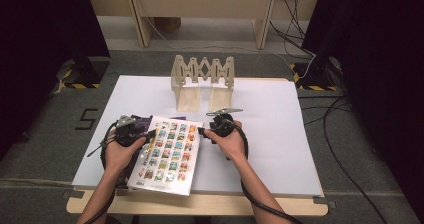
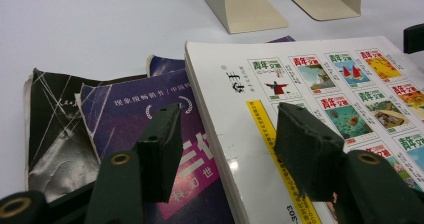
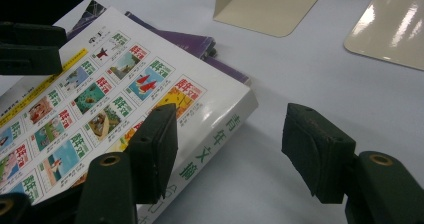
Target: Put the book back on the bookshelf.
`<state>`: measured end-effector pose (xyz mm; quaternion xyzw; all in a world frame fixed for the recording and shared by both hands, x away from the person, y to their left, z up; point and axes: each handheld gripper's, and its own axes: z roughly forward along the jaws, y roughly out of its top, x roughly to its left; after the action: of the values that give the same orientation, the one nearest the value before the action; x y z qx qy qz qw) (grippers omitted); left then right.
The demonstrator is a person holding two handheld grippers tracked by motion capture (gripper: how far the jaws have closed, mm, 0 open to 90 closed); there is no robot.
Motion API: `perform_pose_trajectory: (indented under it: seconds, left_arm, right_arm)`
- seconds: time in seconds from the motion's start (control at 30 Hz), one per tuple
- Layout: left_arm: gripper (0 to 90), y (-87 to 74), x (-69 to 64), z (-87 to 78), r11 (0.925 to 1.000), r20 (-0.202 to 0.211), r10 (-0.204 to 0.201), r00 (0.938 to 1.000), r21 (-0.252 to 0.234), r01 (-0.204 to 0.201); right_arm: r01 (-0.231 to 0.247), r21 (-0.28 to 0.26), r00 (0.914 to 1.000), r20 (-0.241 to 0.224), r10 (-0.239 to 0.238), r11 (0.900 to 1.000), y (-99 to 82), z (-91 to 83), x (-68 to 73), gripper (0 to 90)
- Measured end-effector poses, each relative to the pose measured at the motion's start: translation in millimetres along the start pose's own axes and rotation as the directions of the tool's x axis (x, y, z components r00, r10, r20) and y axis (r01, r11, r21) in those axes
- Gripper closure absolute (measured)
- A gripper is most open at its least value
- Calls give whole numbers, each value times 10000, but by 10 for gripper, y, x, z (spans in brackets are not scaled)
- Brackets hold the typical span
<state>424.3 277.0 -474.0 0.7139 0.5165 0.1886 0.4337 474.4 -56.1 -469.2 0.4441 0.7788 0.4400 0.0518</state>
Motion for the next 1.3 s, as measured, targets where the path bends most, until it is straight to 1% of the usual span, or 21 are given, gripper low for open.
perform_pose_trajectory:
  seconds: [0.23, 0.3, 0.33, 0.47, 0.53, 0.57, 0.6, 0.67, 0.83, 1.07, 1.17, 1.23, 1.3]
  left_arm:
    - [433, -3, -16, 11, 10000, 66, 21, 10000, 35, -22]
    - [433, -2, -19, 10, 10000, 53, 19, 10000, 65, -19]
    - [433, -4, -22, 13, 10000, 80, 12, 10000, 49, -12]
    - [434, -6, -31, 16, 10000, 121, 45, 9999, 59, -46]
    - [434, -6, -37, 18, 10000, 132, 63, 9999, 72, -64]
    - [434, -6, -37, 18, 10000, 132, 63, 9999, 72, -64]
    - [434, -6, -41, 20, 9999, 144, 97, 9998, 94, -99]
    - [434, -6, -45, 23, 9999, 155, 85, 9998, 87, -87]
    - [434, -4, -62, 31, 9999, 185, 111, 9998, 118, -113]
    - [435, -5, -87, 49, 9998, 246, 122, 9996, 161, -126]
    - [433, -5, -101, 56, 9998, 228, 143, 9996, 166, -146]
    - [434, -7, -102, 56, 9998, 222, 111, 9997, 154, -114]
    - [436, -12, -106, 56, 9999, 193, 38, 9998, 160, -41]
  right_arm:
    - [-163, 307, 9997, -170, 168, 9994, 60, 130, -1, 383]
    - [-362, 400, 9989, -297, 374, 9985, 68, 175, -5, 368]
    - [-550, 477, 9976, -393, 569, 9973, 74, 199, -8, 360]
    - [-995, 634, 9924, -663, 1036, 9930, 85, 265, -13, 341]
    - [-1144, 695, 9895, -804, 1199, 9910, 88, 295, -19, 335]
    - [-1144, 695, 9895, -804, 1199, 9910, 88, 295, -19, 335]
    - [-1247, 802, 9870, -918, 1319, 9890, 97, 315, -21, 332]
    - [-1285, 862, 9860, -953, 1366, 9880, 104, 328, -24, 328]
    - [-1530, 1042, 9796, -1151, 1647, 9827, 114, 353, -46, 324]
    - [-1666, 1152, 9755, -1253, 1807, 9793, 121, 374, -59, 322]
    - [-1912, 1291, 9674, -1429, 2090, 9730, 123, 388, -80, 328]
    - [-2003, 1413, 9639, -1490, 2208, 9695, 132, 385, -89, 341]
    - [-2080, 1374, 9625, -1475, 2277, 9684, 143, 370, -93, 385]
